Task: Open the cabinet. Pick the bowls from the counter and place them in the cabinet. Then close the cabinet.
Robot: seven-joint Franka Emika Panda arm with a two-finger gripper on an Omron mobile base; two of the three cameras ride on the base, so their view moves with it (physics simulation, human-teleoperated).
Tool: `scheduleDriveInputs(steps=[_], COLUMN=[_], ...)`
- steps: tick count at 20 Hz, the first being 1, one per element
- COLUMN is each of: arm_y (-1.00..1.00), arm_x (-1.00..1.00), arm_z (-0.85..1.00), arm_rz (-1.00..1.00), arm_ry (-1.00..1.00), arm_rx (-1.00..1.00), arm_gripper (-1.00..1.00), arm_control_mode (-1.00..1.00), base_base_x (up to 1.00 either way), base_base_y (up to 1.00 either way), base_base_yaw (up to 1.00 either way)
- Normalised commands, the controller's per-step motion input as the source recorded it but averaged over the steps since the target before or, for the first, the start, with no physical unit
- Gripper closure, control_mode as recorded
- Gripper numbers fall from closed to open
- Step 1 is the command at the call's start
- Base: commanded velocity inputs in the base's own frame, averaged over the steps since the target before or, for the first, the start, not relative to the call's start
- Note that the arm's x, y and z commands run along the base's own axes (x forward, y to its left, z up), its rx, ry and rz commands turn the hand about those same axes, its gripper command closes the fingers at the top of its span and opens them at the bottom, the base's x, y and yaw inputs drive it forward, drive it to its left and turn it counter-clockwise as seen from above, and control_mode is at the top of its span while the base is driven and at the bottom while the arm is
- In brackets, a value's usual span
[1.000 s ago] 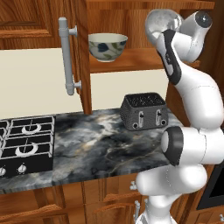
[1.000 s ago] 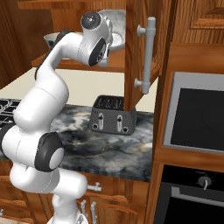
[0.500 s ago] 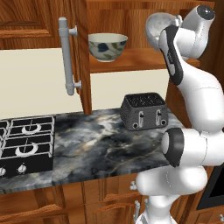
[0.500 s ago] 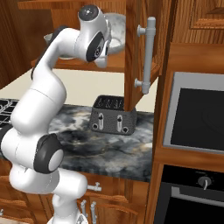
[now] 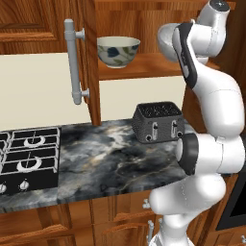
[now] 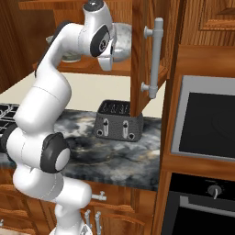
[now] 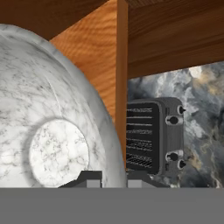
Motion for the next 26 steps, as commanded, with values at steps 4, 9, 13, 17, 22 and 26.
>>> scheduleDriveInputs(steps=[4,9,13,17,22,26], arm_y=[0.00,0.00,-0.10,-0.07,-0.01,0.00], arm_x=[0.11,0.15,0.30,0.32,0.42,0.28], arm_z=[-0.11,-0.08,-0.13,-0.13,-0.20,-0.26], arm_rz=[0.00,0.00,0.00,0.00,0.00,0.00], arm_ry=[0.22,0.13,0.01,0.00,0.00,0.02], arm_rx=[-0.01,0.00,0.00,0.00,0.00,0.00], arm_gripper=[1.00,1.00,1.00,1.00,1.00,1.00], arm_control_mode=[-1.00,-1.00,-1.00,-1.00,-1.00,-1.00], base_base_x=[0.00,0.00,0.00,0.00,0.00,0.00], base_base_y=[0.00,0.00,0.00,0.00,0.00,0.00], base_base_yaw=[0.00,0.00,0.00,0.00,0.00,0.00])
